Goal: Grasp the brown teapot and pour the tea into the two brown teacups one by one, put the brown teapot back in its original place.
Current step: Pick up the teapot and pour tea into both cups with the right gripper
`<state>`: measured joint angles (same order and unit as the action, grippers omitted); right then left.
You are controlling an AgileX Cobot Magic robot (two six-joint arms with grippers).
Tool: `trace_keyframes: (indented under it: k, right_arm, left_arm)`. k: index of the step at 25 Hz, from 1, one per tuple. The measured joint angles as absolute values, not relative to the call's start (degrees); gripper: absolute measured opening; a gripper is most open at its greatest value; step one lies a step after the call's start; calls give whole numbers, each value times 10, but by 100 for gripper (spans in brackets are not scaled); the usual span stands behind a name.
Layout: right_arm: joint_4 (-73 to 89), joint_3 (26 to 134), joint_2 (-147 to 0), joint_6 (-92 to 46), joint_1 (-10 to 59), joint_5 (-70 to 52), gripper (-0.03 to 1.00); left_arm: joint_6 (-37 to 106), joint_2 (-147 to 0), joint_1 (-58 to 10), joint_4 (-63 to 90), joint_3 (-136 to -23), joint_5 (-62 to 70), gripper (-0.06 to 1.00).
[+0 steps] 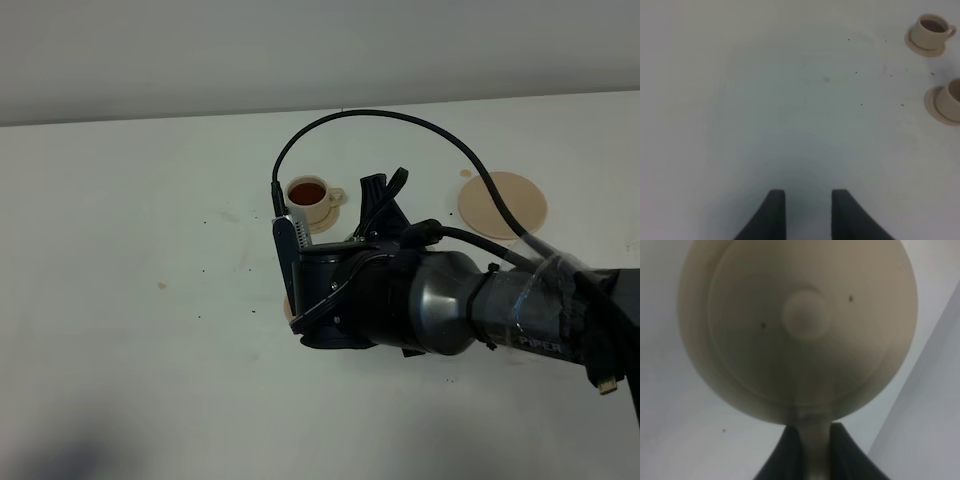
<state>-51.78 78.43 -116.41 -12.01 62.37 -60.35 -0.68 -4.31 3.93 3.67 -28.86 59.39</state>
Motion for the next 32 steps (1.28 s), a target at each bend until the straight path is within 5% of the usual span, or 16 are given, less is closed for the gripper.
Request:
trace_keyframes:
  k: [32]
  right_arm:
    - [-576, 784, -1179, -148, 640, -609, 10]
  left_arm:
    - [-7, -43, 39, 37, -289, 594, 25]
